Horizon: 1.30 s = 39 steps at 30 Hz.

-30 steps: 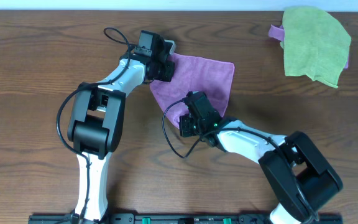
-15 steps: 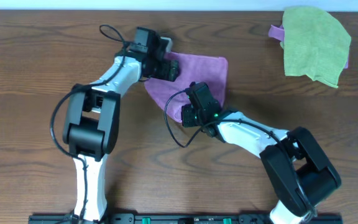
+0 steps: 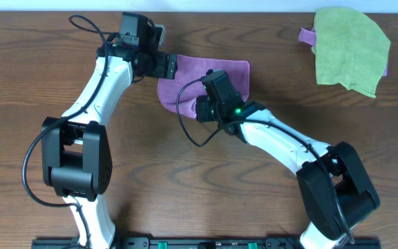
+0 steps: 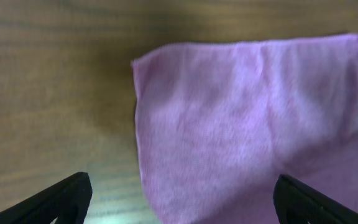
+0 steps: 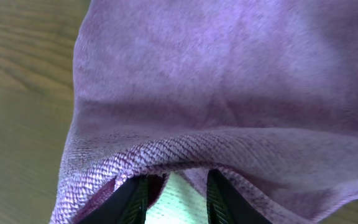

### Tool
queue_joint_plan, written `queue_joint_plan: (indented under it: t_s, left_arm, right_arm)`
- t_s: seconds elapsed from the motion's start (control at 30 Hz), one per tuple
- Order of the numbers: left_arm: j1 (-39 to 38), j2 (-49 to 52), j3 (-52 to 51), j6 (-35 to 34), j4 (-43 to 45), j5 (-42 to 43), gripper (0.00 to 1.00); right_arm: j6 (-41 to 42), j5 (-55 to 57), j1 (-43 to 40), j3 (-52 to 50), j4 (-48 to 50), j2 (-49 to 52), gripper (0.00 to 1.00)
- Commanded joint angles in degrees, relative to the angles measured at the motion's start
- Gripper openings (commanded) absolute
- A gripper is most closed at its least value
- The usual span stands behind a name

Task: Fold the cloth
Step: 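Fold the cloth by bringing both grippers together toward the center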

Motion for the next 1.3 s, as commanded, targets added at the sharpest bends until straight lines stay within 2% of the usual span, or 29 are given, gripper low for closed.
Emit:
queue_joint_plan:
  t_s: [0.0, 0.23, 0.5, 0.77, 1.27]
  left_arm:
    - [0.0, -1.3, -0.2, 0.2, -2.2, -0.9, 0.95]
    - [0.0, -2.3, -0.2, 0.3, -5.7, -0.9, 0.95]
    - [1.2, -10.5, -0.2, 0.3, -10.1, -0.8, 0.95]
    - [0.9, -15.1, -0.7, 2.9, -18.5, 4.7, 0.95]
    - [-3.1, -15.1, -13.4, 3.4, -14.7, 13.0, 0.95]
  right_arm:
    - [-0.7, 1.5, -2.1, 1.4, -0.5, 0.5, 0.32]
    - [0.5, 1.5, -4.6, 2.7, -0.5, 0.5, 0.30]
    - [0.5, 1.5, -4.8, 3.8, -0.3, 0.5, 0.30]
    - [2.4, 1.6, -6.0, 5.3, 0.9, 0.5, 0.28]
    - [3.4, 1.5, -7.3, 5.5, 2.3, 0.5, 0.27]
